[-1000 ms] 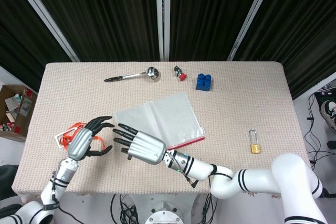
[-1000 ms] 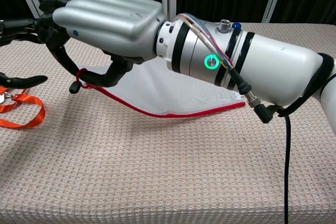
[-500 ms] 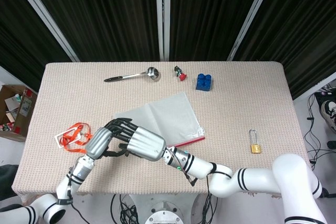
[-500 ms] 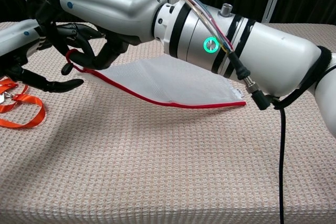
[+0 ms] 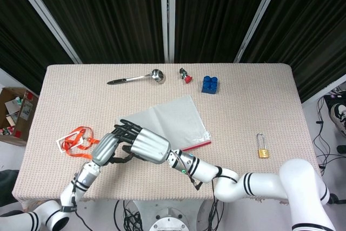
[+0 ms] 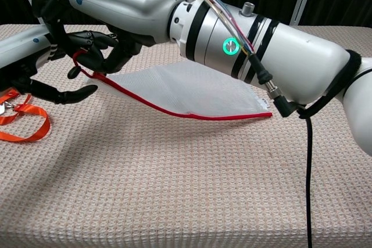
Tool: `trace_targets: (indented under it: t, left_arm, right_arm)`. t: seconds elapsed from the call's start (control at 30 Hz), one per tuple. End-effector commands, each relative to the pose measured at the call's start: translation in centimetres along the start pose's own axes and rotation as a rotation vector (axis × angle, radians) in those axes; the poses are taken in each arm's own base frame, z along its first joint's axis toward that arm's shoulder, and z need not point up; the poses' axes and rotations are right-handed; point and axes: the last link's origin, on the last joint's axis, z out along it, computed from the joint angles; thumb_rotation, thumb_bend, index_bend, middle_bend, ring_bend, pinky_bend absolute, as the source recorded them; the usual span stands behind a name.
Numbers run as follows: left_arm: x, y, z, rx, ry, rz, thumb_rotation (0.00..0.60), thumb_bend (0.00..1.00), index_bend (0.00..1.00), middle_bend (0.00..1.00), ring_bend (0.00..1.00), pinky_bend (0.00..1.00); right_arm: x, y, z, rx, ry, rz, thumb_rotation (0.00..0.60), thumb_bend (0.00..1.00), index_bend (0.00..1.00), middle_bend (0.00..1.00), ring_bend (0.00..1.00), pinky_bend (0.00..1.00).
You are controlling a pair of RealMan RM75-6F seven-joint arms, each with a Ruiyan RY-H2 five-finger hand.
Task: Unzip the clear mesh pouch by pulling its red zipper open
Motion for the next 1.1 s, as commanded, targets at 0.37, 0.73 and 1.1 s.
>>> trace_targets:
  t: [0.37,0.73,1.1]
  left_arm:
    - [-0.2,0.1,0.2,0.003,-0.023,-0.019,0.6,0.35,0.51,0.16,0.11,0.16]
    - [-0.1,0.0,0.2,0.003,-0.021,-0.064,0.6,0.43,0.57,0.19,0.11,0.16]
    - [-0.3,-0.3,-0.1,0.005,0.053,-0.195,0.6,0.45,0.66,0.25,0.12,0.16]
  right_arm:
    - [0.0,-0.1,0.4,0.0,0.012,0.01,0.6,0.5,0.83,0.19,0.0,0.0]
    - [-0.1,-0.1,0.3,0.001,0.011,0.012,0.6,0.5,0.83,0.19,0.0,0.0]
    - [-0.7,-0.1,-0.9,0.005,0.02,0.026,0.6,0.5,0.85,0.19,0.0,0.0]
